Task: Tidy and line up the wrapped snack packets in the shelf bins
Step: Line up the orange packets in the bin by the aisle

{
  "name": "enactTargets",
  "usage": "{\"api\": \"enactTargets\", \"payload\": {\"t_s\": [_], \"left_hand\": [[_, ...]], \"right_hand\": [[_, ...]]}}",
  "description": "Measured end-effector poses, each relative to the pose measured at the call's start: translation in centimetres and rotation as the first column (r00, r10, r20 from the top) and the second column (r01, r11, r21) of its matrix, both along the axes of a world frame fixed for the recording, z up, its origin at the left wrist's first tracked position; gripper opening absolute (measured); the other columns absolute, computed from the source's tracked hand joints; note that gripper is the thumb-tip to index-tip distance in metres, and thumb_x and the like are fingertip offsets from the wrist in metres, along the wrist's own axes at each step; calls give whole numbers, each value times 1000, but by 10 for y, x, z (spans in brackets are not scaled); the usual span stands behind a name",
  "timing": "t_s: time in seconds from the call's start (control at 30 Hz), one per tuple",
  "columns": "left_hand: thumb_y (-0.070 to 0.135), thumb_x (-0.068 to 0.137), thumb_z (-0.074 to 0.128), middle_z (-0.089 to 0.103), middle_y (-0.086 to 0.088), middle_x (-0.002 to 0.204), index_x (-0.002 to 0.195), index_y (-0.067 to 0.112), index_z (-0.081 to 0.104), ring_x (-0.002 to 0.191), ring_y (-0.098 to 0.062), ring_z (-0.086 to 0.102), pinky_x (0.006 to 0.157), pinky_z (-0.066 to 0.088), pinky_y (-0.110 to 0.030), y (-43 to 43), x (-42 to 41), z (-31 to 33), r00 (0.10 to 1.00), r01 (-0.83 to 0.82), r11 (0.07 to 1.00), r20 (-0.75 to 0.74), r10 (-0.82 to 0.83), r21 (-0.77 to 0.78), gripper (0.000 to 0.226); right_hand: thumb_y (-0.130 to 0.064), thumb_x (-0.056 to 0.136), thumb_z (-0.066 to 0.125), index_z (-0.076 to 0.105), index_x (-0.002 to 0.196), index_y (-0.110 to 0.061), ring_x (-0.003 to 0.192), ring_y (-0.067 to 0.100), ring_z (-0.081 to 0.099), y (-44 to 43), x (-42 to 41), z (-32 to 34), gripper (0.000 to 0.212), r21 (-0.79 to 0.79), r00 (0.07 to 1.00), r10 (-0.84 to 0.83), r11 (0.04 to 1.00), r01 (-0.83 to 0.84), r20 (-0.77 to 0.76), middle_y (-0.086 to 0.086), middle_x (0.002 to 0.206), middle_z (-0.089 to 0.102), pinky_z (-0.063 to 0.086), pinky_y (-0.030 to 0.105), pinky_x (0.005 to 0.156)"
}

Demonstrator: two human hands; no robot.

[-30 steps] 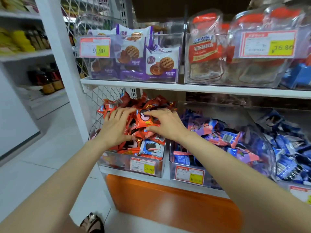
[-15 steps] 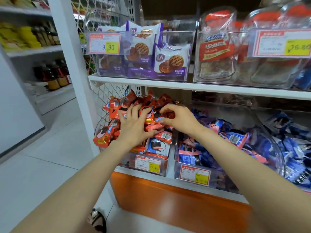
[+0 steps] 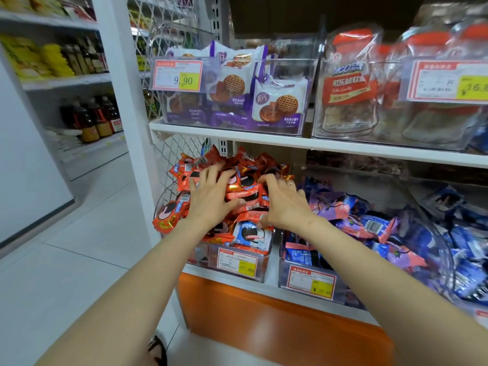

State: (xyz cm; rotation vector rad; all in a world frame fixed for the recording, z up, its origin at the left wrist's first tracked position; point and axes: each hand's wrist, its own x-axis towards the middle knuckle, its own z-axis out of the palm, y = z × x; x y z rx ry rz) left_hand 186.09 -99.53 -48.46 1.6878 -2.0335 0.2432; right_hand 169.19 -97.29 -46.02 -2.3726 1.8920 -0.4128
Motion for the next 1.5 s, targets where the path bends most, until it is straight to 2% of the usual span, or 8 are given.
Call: {"api": "enactTargets", "payload": {"t_s": [0.3, 0.53, 0.7, 0.77, 0.87, 1.13, 1.37, 1.5], "left_hand": [[80, 53, 63, 1, -3, 156, 149, 18, -1, 144, -27, -2, 105, 1, -69, 8, -16, -2, 973, -50, 983, 233, 8, 175, 131], [70, 64, 65, 15, -5, 153, 147, 27, 16, 142, -28, 9, 108, 3, -66, 5, -20, -8, 986, -40, 998, 161, 31, 50, 105], [68, 68, 64, 29, 0, 146, 144, 28, 27, 136, -23, 23, 110, 14, -62, 1, -11, -6, 992, -12, 1000, 125, 13, -5, 93], [66, 69, 64, 31, 1, 145, 143, 29, 29, 135, -23, 26, 110, 15, -60, -1, -7, -5, 994, 3, 1000, 110, -2, -2, 90], [62, 71, 66, 32, 3, 145, 143, 30, 30, 134, -22, 27, 111, 17, -58, -3, -2, -3, 996, 32, 999, 87, -33, 11, 87], [57, 72, 69, 33, 4, 144, 142, 31, 33, 133, -20, 26, 110, 23, -53, -5, 10, 1, 986, 126, 991, 102, -129, 42, 82], [50, 73, 72, 41, 5, 139, 138, 30, 42, 123, -20, 36, 105, 32, -41, -3, 26, 3, 978, 205, 979, 43, -205, -1, 74], [53, 66, 75, 31, -1, 146, 139, 23, 40, 132, -23, 26, 109, 27, -46, 0, 22, 4, 973, 232, 973, -11, -232, 18, 86]], "right_hand": [[-26, 77, 74, 68, 105, -26, 108, 18, 60, -20, -32, 12, 28, -60, 971, -45, 996, 61, 236, -5, 114, 67, 48, 32, 90], [-39, 82, 69, 68, 111, -28, 112, 19, 57, -21, -25, 12, 31, -42, 989, -91, 994, 97, 114, -4, 121, 63, 44, 30, 89], [-38, 77, 73, 70, 101, -30, 111, 15, 55, -21, -27, 15, 25, 21, 987, -79, 997, 76, 141, -7, 120, 63, 42, 27, 87], [-45, 73, 75, 67, 105, -33, 117, 17, 51, -17, -26, 16, 36, 68, 989, -44, 997, 34, 143, -7, 126, 59, 41, 30, 94], [-57, 67, 74, 60, 117, -35, 129, 25, 37, -10, -23, 19, 57, 123, 1000, 15, 992, -13, -12, -2, 136, 49, 28, 45, 108], [-65, 63, 72, 59, 121, -24, 135, 32, 24, -1, 0, 24, 72, 156, 911, 41, 987, 26, -411, 7, 142, 37, 17, 53, 109], [-30, 82, 61, 69, 93, -21, 111, 26, 48, -7, -6, 10, 16, -146, 970, 9, 988, -46, -244, 2, 110, 59, 28, 40, 99], [-19, 81, 55, 65, 74, -23, 90, 21, 59, -15, -9, 7, 13, -206, 995, 46, 977, -63, -88, -3, 82, 67, 25, 37, 103]]}}
